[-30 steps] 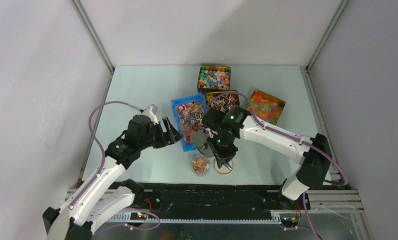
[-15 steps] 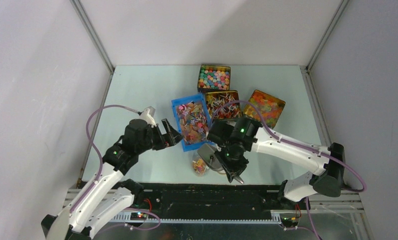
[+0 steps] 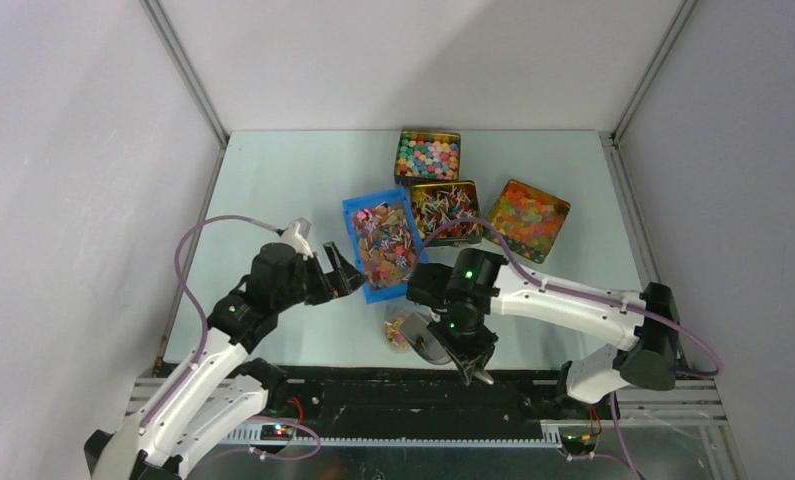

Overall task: Pack the candies
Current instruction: Place the fake candies in the packing bottle.

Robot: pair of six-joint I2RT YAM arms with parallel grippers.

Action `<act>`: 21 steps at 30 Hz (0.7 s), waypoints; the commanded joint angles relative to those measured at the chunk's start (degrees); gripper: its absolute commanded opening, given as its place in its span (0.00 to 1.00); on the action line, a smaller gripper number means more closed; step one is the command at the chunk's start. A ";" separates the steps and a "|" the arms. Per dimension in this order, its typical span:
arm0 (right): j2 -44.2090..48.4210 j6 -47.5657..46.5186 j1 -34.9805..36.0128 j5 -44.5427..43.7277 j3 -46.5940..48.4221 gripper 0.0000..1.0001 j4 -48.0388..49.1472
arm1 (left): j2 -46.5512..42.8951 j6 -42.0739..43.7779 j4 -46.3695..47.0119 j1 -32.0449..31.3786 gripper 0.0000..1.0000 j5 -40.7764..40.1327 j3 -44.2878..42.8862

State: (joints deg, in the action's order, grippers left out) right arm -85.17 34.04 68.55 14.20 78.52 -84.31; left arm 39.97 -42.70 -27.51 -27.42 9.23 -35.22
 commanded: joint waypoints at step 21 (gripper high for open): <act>-9.71 -4.42 0.50 -2.35 4.24 0.00 -7.24 | -4.75 -1.95 1.01 -0.35 1.00 0.61 3.18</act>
State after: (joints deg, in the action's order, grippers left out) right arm -93.93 30.55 68.53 14.20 79.31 -87.13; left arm 36.16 -43.70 -27.59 -27.42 9.43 -32.47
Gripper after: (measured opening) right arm 0.248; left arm 0.996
